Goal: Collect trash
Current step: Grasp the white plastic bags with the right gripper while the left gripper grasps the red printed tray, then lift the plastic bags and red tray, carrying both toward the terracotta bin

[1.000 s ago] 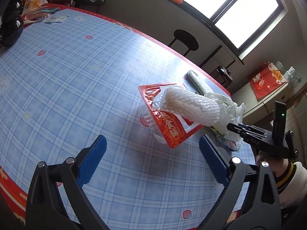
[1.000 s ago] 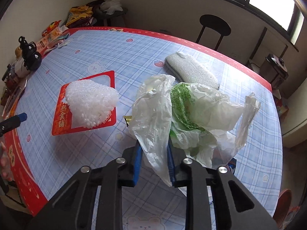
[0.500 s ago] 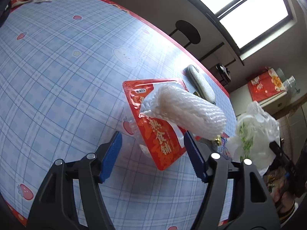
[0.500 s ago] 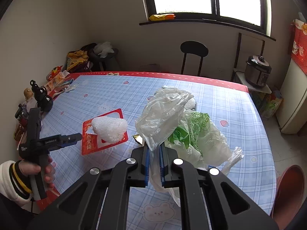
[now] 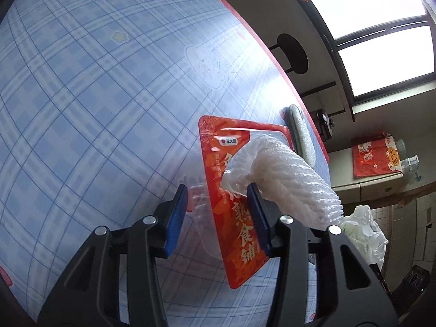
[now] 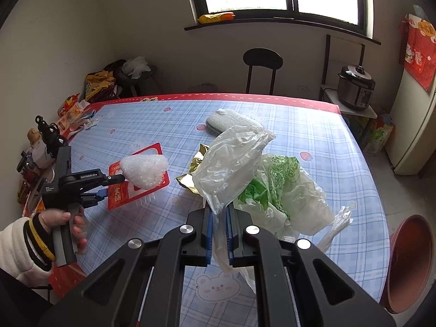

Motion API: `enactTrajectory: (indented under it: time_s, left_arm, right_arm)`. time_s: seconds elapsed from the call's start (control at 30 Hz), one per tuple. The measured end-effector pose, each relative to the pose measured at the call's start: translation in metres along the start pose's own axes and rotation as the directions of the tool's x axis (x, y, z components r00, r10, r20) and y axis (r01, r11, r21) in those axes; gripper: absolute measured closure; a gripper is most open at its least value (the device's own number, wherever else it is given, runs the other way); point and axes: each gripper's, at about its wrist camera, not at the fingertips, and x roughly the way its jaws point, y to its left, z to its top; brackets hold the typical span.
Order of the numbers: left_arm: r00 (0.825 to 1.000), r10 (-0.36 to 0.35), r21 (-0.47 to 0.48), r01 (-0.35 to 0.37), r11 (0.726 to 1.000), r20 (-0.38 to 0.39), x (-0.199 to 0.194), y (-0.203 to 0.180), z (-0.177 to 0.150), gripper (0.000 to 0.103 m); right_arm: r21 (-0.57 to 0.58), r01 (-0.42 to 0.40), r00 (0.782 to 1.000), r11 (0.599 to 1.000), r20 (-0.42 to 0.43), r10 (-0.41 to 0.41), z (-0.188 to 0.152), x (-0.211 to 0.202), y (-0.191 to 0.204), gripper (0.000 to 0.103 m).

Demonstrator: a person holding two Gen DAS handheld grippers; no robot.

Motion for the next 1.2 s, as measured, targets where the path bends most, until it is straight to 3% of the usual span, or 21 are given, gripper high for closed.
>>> enactTrajectory:
  time_s: [0.1,0.3,0.4,0.5,0.57,0.63,0.7,0.77,0.97,1.0,1.03,1.07,1.1,1.13,1.17,1.2]
  left_arm:
    - [1.0,-0.014,-0.002,0.014,1.0,-0.012,0.006,0.0,-0.002,0.056]
    - [0.999,0.019,0.067,-0.022,0.997,0.039,-0.008,-0.005,-0.002,0.07]
    - [0.993,0.047,0.169,-0.064,0.984,0.106,-0.028,-0.019,-0.003,0.071]
    - [0.98,0.059,0.303,-0.116,0.946,0.191,-0.056,-0.042,-0.004,0.072]
    - [0.959,0.076,0.409,-0.188,0.893,0.275,-0.076,-0.063,-0.009,0.072]
    - [0.915,0.088,0.506,-0.296,0.81,0.394,-0.098,-0.085,-0.021,0.072]
    - [0.867,0.063,0.554,-0.37,0.746,0.494,-0.12,-0.105,-0.03,0.072]
    - [0.816,0.042,0.596,-0.455,0.662,0.576,-0.134,-0.123,-0.04,0.072]
    - [0.774,0.066,0.639,-0.564,0.523,0.63,-0.137,-0.14,-0.051,0.072]
    - [0.764,0.055,0.646,-0.58,0.496,0.643,-0.139,-0.142,-0.055,0.072]
    - [0.754,0.064,0.655,-0.607,0.45,0.654,-0.135,-0.143,-0.057,0.072]
    - [0.751,0.093,0.66,-0.625,0.417,0.653,-0.128,-0.142,-0.055,0.072]
    - [0.759,0.118,0.658,-0.621,0.426,0.64,-0.127,-0.14,-0.051,0.072]
    - [0.746,0.128,0.649,-0.639,0.412,0.653,-0.128,-0.141,-0.051,0.072]
    - [0.728,0.108,0.654,-0.662,0.366,0.677,-0.131,-0.146,-0.057,0.072]
    - [0.724,0.088,0.661,-0.668,0.342,0.685,-0.135,-0.15,-0.062,0.072]
  right_arm:
    - [0.003,-0.001,1.0,1.0,-0.001,0.001,0.001,-0.001,-0.001,0.093]
    - [0.001,-0.009,1.0,1.0,0.006,0.009,0.005,-0.001,0.002,0.093]
    - [-0.004,-0.019,1.0,1.0,0.014,0.019,0.008,-0.001,0.005,0.093]
    - [-0.008,-0.034,0.999,0.999,0.022,0.034,0.009,-0.002,0.007,0.093]
    - [-0.008,-0.044,0.999,0.999,0.03,0.044,0.01,-0.003,0.008,0.093]
    - [-0.006,-0.055,0.998,0.998,0.039,0.055,0.011,-0.005,0.009,0.093]
    - [-0.005,-0.067,0.997,0.998,0.048,0.067,0.011,-0.006,0.009,0.093]
    - [-0.002,-0.079,0.995,0.997,0.056,0.079,0.01,-0.008,0.009,0.093]
    - [0.016,-0.109,0.991,0.994,0.078,0.107,0.007,-0.016,0.003,0.093]
    - [0.019,-0.11,0.991,0.994,0.082,0.108,0.006,-0.018,0.001,0.093]
    - [0.025,-0.111,0.991,0.994,0.085,0.108,0.005,-0.02,-0.001,0.093]
    - [0.036,-0.113,0.99,0.993,0.086,0.109,0.005,-0.021,-0.005,0.093]
    - [0.047,-0.113,0.99,0.992,0.087,0.109,0.003,-0.022,-0.007,0.093]
    - [0.054,-0.112,0.99,0.992,0.09,0.107,0.002,-0.024,-0.009,0.093]
    - [0.057,-0.112,0.99,0.992,0.095,0.106,0.001,-0.026,-0.011,0.093]
    - [0.061,-0.111,0.99,0.992,0.098,0.105,-0.002,-0.027,-0.012,0.093]
